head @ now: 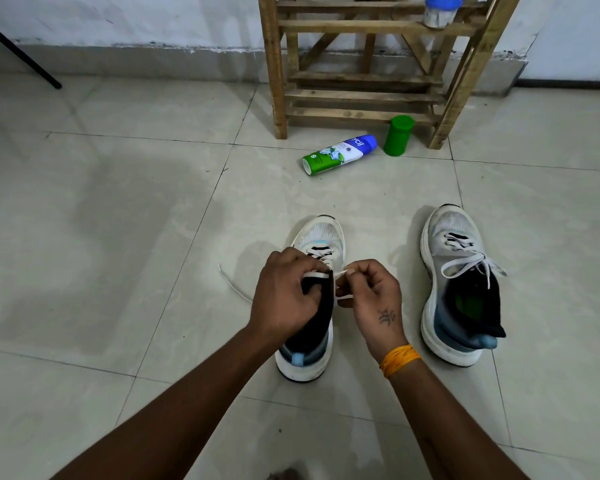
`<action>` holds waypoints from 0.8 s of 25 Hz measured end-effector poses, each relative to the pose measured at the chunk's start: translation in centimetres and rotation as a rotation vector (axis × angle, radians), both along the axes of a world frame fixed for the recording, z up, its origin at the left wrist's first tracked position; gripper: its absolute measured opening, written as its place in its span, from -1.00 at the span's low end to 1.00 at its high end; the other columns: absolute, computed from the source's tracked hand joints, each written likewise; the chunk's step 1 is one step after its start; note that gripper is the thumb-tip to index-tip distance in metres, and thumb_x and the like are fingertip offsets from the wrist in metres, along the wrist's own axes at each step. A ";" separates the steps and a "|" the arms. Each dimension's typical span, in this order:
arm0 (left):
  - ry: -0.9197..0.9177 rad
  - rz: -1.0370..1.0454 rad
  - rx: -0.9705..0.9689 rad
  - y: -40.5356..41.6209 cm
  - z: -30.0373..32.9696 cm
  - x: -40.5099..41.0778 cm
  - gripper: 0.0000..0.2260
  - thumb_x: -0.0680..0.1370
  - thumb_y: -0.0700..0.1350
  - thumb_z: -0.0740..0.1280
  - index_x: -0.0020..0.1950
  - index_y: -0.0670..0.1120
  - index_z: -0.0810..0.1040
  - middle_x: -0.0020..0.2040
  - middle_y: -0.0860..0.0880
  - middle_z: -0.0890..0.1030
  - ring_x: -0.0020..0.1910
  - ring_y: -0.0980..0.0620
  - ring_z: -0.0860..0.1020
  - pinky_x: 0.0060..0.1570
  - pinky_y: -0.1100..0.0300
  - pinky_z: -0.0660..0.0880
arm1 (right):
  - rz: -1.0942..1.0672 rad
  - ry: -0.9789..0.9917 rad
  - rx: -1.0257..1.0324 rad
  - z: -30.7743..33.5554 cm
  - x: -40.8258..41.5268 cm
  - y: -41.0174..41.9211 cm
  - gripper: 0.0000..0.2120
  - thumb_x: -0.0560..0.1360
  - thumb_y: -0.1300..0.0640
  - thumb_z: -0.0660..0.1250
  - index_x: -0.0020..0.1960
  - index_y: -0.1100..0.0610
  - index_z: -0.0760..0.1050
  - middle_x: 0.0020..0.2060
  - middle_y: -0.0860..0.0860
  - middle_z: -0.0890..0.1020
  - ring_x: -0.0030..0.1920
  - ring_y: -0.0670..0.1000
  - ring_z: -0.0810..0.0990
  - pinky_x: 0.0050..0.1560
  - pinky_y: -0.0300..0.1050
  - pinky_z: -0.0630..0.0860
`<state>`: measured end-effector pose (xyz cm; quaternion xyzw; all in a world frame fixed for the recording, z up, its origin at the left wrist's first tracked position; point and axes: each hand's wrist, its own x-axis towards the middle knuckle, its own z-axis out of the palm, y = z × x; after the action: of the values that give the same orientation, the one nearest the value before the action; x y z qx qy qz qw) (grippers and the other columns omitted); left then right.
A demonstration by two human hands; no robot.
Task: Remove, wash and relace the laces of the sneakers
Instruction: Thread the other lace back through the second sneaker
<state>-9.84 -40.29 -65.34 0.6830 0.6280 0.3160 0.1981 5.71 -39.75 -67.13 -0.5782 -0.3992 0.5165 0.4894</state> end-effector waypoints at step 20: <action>-0.068 0.312 0.008 -2.6 -0.9 -0.8 -0.77 0.51 -0.15 0.45 -0.12 0.02 0.39 -0.26 0.09 0.46 -0.27 0.12 0.46 -0.29 0.23 0.37 | -0.039 -0.820 0.008 -3.6 2.5 0.9 -0.91 0.58 0.14 0.35 -0.09 0.11 0.55 -0.11 0.08 0.67 -0.05 0.19 0.64 -0.15 -0.04 0.43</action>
<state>-10.67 -42.88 -66.22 0.5668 0.7182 0.3683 0.1650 8.21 -38.85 -70.71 -0.7418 -0.5522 0.2320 0.3018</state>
